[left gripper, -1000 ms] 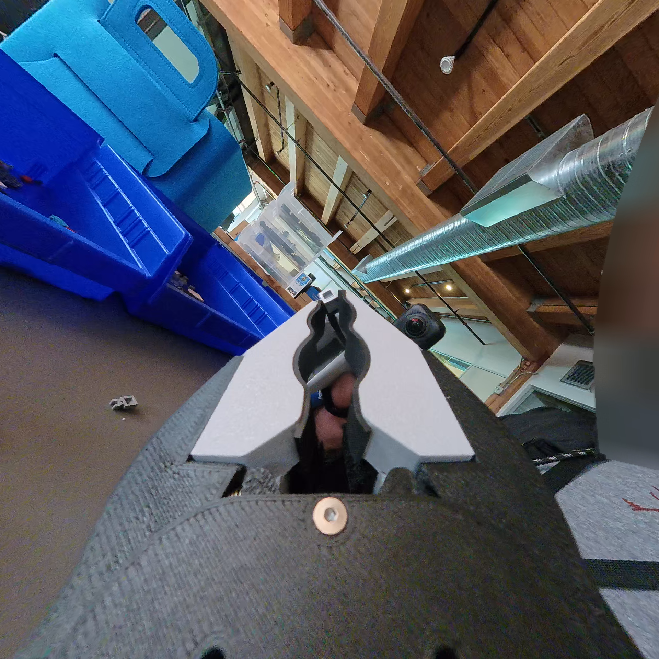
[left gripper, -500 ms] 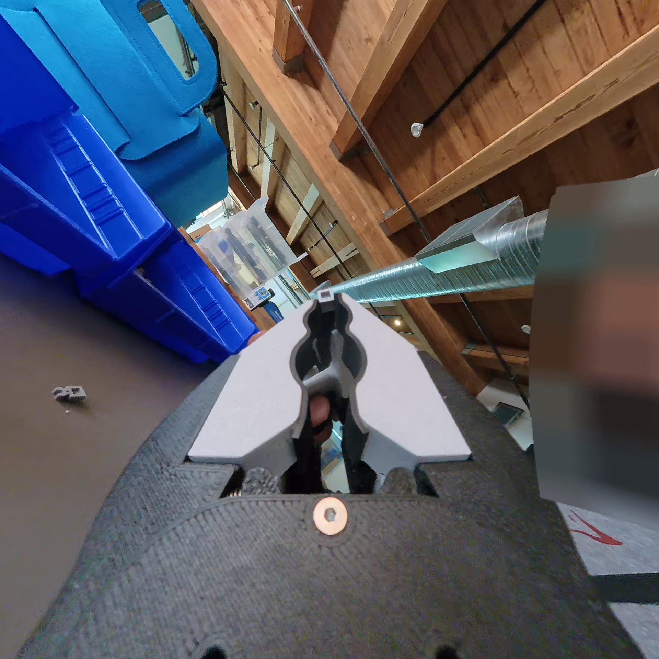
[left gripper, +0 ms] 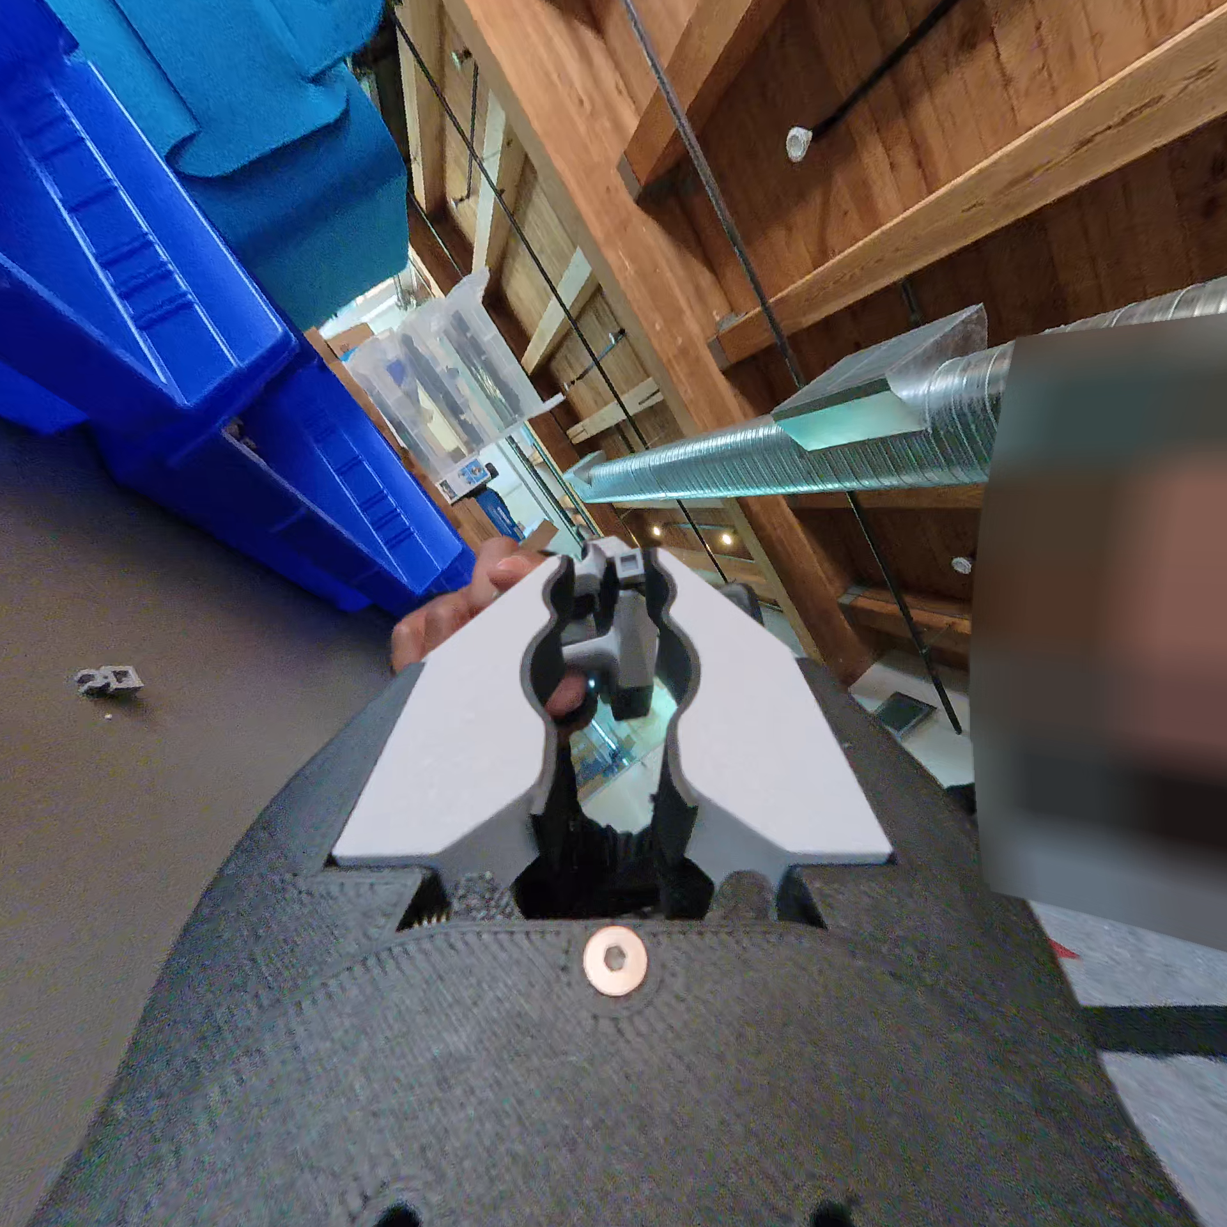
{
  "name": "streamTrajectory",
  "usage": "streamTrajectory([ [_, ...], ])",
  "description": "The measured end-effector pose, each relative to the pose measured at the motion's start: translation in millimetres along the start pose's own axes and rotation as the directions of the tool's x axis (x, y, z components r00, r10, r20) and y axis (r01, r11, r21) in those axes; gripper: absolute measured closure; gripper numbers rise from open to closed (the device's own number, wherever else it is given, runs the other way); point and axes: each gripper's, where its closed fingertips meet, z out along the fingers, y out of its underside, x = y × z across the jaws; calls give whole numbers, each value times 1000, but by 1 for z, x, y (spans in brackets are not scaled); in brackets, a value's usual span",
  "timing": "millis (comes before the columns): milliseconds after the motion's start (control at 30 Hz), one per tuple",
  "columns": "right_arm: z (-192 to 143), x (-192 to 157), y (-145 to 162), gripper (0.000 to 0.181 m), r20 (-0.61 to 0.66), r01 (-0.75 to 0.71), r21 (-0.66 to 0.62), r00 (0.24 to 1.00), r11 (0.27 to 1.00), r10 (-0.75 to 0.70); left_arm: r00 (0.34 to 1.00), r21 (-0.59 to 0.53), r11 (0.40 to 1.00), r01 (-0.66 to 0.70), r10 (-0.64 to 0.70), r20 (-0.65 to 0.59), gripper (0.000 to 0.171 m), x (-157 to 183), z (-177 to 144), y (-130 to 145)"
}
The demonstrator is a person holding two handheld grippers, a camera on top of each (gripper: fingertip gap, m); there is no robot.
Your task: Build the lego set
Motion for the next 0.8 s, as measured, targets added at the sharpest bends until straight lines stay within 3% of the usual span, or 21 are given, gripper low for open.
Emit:
streamTrajectory([
  [333,-10,-17,-1,172,362,50,-66,932,997,-23,1000,-236,972,3,-10,-29,149,11,-1,19],
  [800,-15,-28,3,172,520,79,-85,854,993,-24,1000,-346,938,12,-21,-21,164,8,-2,36],
])
